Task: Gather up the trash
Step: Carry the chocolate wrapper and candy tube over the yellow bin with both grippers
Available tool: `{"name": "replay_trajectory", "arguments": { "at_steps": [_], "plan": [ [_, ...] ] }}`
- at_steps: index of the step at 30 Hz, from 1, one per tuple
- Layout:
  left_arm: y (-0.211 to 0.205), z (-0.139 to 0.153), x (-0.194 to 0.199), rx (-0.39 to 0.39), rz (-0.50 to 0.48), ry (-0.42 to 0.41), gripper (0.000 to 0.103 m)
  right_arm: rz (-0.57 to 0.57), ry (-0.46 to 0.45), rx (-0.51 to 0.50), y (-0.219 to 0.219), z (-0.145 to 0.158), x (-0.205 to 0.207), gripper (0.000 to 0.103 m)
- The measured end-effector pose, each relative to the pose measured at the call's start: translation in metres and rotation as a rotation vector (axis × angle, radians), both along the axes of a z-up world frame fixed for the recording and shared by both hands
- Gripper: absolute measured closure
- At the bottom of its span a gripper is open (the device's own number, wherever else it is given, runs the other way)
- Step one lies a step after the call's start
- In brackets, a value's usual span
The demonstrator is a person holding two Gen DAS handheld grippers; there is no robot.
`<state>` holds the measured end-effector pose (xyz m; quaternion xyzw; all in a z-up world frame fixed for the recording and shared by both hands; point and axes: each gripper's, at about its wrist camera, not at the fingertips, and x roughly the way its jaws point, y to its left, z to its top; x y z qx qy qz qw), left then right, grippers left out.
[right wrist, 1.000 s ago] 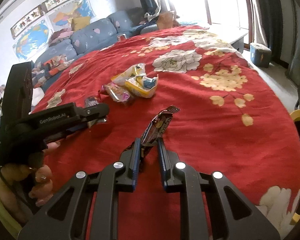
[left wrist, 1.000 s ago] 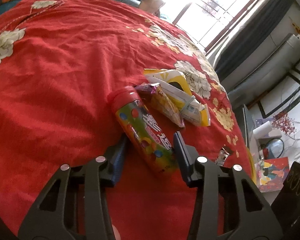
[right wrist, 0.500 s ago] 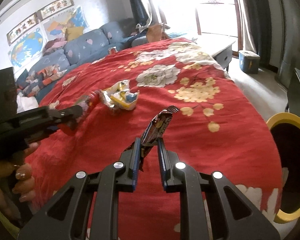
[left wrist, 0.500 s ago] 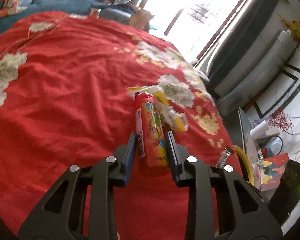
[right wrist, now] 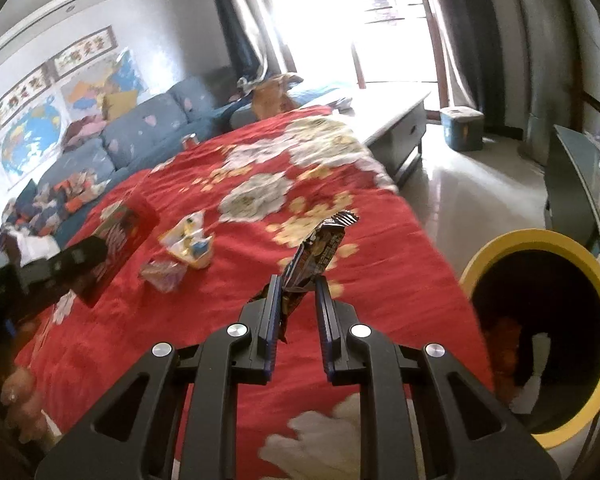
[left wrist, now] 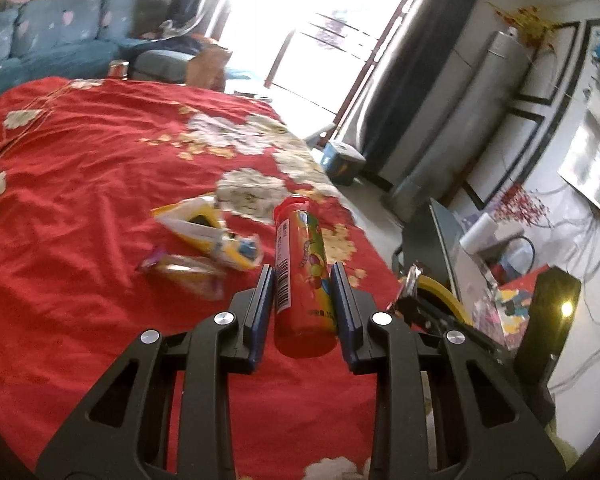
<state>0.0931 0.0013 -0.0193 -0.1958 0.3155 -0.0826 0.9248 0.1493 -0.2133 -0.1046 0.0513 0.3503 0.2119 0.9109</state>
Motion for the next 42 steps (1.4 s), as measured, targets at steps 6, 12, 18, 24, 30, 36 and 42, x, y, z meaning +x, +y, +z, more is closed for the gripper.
{"name": "replay_trajectory", "arguments": {
  "at_steps": [6, 12, 18, 24, 30, 36, 42],
  "plan": [
    [-0.020, 0.001, 0.000, 0.017, -0.048, -0.010, 0.081, -0.065, -0.006, 0.012, -0.027, 0.002, 0.008, 0.086],
    [-0.042, 0.002, 0.001, 0.038, -0.102, -0.019, 0.081, -0.123, -0.010, 0.019, -0.050, 0.002, 0.013, 0.086],
    [-0.065, 0.003, 0.005, 0.055, -0.161, -0.029, 0.081, -0.172, 0.000, 0.024, -0.073, -0.001, 0.016, 0.086],
    [-0.090, 0.002, 0.011, 0.072, -0.216, -0.029, 0.081, -0.229, 0.017, 0.026, -0.099, -0.007, 0.020, 0.086],
    [-0.122, -0.003, 0.019, 0.096, -0.288, -0.020, 0.081, -0.279, 0.037, 0.028, -0.125, -0.015, 0.021, 0.086],
    [-0.155, -0.008, 0.030, 0.134, -0.368, -0.006, 0.081, -0.327, 0.060, 0.030, -0.152, -0.023, 0.021, 0.086],
    [-0.189, -0.014, 0.044, 0.171, -0.441, 0.006, 0.081, -0.374, 0.102, 0.034, -0.177, -0.035, 0.023, 0.086]
  ]
}}
